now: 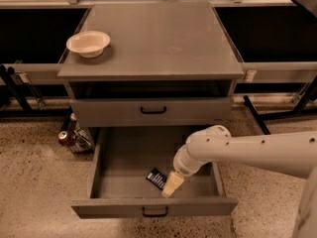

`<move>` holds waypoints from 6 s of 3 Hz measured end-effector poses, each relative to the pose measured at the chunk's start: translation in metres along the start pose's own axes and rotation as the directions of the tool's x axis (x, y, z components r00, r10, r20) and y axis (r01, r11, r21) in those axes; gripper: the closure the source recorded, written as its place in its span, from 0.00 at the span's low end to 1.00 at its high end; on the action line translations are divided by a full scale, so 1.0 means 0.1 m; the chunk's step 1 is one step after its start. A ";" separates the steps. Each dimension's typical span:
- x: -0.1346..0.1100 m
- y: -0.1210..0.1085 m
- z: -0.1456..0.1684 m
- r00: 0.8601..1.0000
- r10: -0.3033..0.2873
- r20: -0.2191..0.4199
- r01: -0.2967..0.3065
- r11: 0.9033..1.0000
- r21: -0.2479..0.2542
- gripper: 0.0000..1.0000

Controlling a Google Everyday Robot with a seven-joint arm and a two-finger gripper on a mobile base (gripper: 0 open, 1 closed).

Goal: Pick rxbar blueberry from middle drawer and place on counter

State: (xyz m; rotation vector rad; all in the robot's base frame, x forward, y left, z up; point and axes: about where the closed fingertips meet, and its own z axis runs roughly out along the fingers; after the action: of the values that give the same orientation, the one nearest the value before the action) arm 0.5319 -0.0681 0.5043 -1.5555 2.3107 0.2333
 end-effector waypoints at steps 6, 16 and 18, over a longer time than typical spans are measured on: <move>-0.16 -0.48 1.42 0.981 0.054 0.187 -0.059 0.998 0.023 0.00; -0.16 -0.58 0.70 0.889 -0.026 0.457 0.012 0.999 0.033 1.00; -0.24 -0.55 0.63 0.874 -0.112 0.472 0.088 0.993 0.073 1.00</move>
Offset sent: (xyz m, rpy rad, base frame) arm 0.0699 0.0304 -0.0561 0.2029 -0.0708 -0.0339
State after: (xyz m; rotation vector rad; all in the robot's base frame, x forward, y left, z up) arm 0.6030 -0.0488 0.4578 -1.3974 1.8334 0.4714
